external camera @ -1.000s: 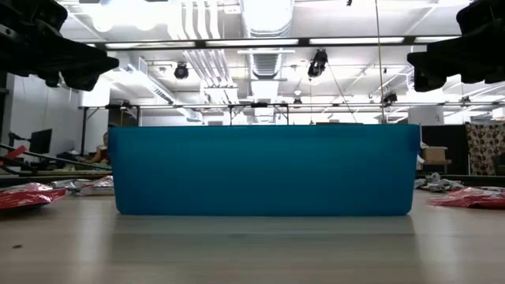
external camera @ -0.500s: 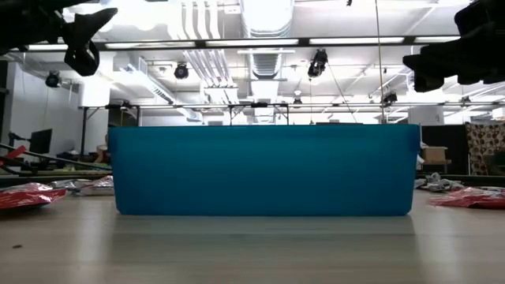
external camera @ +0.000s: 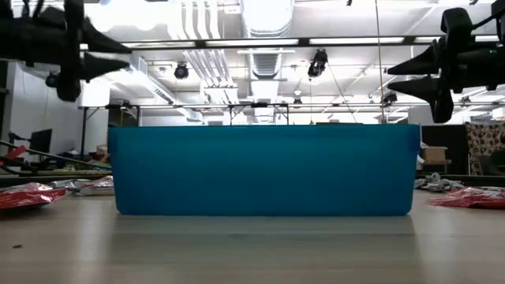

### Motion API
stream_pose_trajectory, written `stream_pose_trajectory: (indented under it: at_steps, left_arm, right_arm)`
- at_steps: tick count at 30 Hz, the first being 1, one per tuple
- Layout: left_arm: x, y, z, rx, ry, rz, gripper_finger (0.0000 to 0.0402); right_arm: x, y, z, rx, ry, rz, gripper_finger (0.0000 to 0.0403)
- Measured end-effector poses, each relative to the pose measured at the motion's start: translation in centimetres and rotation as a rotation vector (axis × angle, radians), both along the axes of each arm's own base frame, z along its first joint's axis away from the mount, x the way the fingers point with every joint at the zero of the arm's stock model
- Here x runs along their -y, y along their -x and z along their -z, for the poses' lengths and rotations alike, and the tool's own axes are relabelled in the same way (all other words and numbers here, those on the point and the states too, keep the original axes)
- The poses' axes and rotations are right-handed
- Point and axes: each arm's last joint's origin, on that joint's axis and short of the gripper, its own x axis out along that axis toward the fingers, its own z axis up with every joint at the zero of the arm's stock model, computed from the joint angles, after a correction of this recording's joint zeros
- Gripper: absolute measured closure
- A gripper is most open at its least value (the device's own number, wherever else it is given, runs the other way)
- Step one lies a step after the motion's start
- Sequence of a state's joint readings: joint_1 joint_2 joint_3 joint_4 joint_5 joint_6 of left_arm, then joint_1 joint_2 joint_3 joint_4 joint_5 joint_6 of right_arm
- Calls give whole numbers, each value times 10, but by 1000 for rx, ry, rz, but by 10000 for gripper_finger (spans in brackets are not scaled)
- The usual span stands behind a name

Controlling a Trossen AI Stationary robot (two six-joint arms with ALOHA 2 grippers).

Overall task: Sort candy
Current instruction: Put the white chocolate bar into the blue bin

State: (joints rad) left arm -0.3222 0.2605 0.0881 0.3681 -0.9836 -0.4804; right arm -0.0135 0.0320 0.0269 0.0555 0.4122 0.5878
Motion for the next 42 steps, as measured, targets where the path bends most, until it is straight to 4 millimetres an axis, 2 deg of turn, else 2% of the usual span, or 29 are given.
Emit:
stream_pose_trajectory:
  at_steps: [4, 9, 13, 17, 21, 25, 28, 32, 37, 42]
  left_arm:
    - [3, -9, 8, -1, 83, 27, 285]
    - [11, -21, 16, -73, 59, 193, 285]
    - [13, -27, 20, -111, 48, 227, 285]
    - [18, -34, 14, -172, -40, 323, 285]
    - [24, -43, -3, -219, -156, 426, 285]
    - [32, -52, -10, -426, -237, 611, 285]
    - [36, -55, -7, -635, -149, 713, 285]
    - [40, -57, -2, -891, -66, 707, 283]
    - [46, -71, 5, -999, -72, 692, 255]
    - [46, -77, 26, -1138, -108, 616, 209]
  right_arm:
    - [0, 0, -6, 59, 8, 6, 282]
    - [0, 1, -9, 86, 26, 10, 288]
    - [0, 1, -9, 84, 27, 10, 287]
    - [0, 1, -9, 88, 16, 9, 288]
    - [0, 1, -9, 97, -6, -3, 289]
    - [-2, 0, -8, 105, -38, -82, 289]
    - [-4, -1, -6, 87, -62, -136, 289]
    - [-4, -1, -2, 62, -86, -136, 289]
    - [-3, -1, -2, 57, -86, -129, 289]
    - [-3, -1, -2, 56, -87, -129, 289]
